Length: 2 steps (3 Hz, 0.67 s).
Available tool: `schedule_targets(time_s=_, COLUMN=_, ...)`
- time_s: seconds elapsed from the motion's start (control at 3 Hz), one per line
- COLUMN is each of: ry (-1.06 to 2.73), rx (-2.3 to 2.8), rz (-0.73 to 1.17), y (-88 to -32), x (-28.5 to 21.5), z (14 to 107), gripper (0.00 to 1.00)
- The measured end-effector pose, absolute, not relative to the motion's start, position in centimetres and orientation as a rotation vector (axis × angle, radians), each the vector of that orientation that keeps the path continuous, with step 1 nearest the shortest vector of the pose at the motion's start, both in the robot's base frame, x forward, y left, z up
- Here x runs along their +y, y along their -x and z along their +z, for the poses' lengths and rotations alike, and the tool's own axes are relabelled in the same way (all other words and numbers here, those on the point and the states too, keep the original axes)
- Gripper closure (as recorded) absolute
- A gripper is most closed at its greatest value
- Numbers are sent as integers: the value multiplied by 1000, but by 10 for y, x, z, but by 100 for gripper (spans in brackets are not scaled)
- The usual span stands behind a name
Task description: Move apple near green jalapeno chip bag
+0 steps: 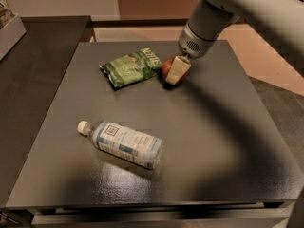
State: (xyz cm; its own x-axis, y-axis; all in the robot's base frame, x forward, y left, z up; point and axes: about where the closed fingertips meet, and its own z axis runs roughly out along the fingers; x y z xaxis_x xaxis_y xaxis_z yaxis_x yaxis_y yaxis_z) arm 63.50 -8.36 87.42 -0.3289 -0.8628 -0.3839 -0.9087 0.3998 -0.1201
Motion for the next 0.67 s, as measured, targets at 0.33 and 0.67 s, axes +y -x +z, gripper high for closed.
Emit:
schedule_targets(time_s=0.33, ry=1549, rx=2281, rz=171, y=-633, x=-80, z=868, gripper=12)
schedule_targets(time_s=0.67, ry=1565, rx=2285, rz=172, y=-630, x=-77, z=863, gripper=0)
